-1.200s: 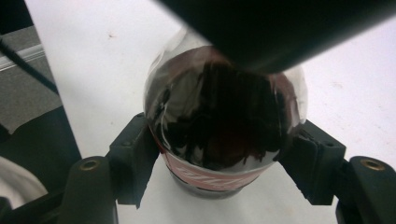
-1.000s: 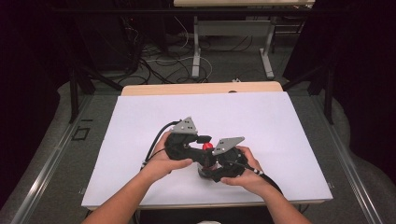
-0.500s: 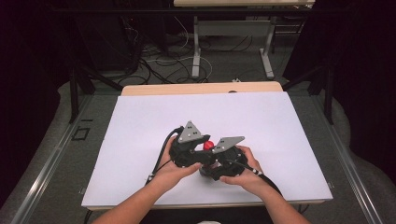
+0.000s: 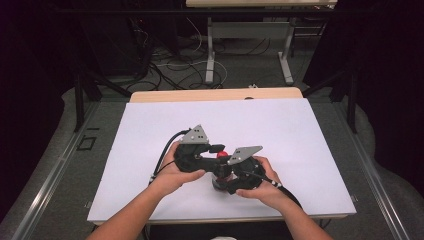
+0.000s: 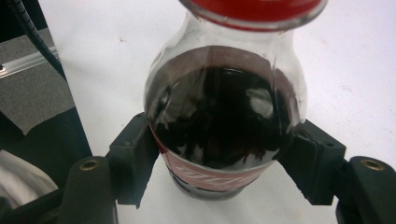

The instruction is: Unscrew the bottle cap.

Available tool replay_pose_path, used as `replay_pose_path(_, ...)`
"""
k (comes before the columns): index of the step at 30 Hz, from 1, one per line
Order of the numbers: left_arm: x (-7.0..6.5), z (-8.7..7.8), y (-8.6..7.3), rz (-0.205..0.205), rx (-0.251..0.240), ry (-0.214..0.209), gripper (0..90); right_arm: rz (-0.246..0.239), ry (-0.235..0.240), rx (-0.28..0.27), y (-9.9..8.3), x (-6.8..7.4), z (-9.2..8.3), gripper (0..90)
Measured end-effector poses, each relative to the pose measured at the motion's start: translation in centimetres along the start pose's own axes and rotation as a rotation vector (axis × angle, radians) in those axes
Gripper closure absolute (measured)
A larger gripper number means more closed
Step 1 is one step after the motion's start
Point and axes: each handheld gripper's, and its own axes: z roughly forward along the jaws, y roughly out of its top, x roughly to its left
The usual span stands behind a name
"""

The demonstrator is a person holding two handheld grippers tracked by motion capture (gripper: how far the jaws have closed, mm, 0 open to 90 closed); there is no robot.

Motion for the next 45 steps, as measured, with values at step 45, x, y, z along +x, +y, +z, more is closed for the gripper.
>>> replay_pose_path(45, -1.2, -0.2, 0.3, -0.009, 0.01, 0.131, 48.9, 0.016, -0.01, -0.01, -0.1, -0.4, -0.3, 31.7)
